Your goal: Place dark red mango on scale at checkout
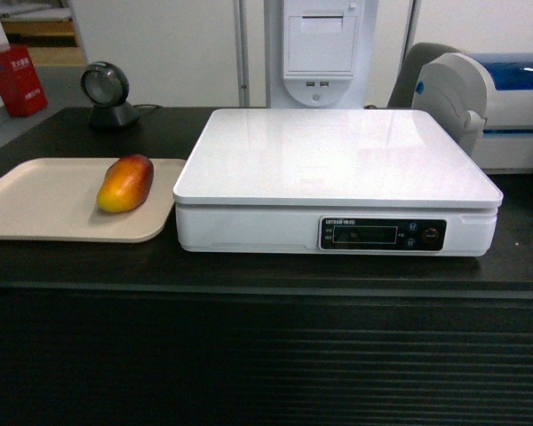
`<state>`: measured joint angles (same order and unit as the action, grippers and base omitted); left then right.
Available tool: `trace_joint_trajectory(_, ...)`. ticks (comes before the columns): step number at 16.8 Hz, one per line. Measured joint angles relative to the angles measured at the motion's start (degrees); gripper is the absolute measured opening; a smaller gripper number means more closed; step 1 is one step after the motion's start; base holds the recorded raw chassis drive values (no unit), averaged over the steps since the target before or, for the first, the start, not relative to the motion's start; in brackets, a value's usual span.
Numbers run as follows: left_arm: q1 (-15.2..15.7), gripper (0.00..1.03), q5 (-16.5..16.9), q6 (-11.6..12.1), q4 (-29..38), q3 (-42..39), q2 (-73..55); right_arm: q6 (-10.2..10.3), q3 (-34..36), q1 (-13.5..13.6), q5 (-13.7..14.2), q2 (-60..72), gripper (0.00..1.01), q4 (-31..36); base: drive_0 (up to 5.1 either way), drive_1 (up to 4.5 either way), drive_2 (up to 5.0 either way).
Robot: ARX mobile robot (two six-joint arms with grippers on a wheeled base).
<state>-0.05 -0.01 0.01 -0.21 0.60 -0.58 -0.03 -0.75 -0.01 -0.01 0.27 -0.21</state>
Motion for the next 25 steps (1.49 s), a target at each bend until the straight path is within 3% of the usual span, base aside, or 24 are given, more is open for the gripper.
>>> trace_joint_trajectory(14, 0.0, 0.98, 0.0, 0.0, 0.0, 0.0, 0.0, 0.0, 0.0, 0.0, 0.0, 0.0, 0.98, 0.0, 0.0, 0.00, 0.0)
trace_joint_trajectory(16, -8.3, 0.98, -17.7, -3.7, -7.6, 3.4, -6.1, 0.0, 0.0, 0.0, 0.0, 0.0, 0.98, 0.0, 0.0, 0.00, 0.0)
trace_joint_trajectory(18, -10.7, 0.98, -27.8, -4.7, -6.8, 4.3, -6.9, 0.0, 0.0, 0.0, 0.0, 0.0, 0.98, 0.0, 0.0, 0.00, 0.0)
trace_joint_trajectory(21, -12.0, 0.98, -28.2, -4.8, -3.5, 5.8, -8.6, 0.0, 0.0, 0.0, 0.0, 0.0, 0.98, 0.0, 0.0, 0.00, 0.0)
trace_joint_trajectory(25, -9.4, 0.98, -22.5, -4.4, 4.9, 5.9, -17.3, 0.0, 0.0, 0.0, 0.0, 0.0, 0.98, 0.0, 0.0, 0.00, 0.0)
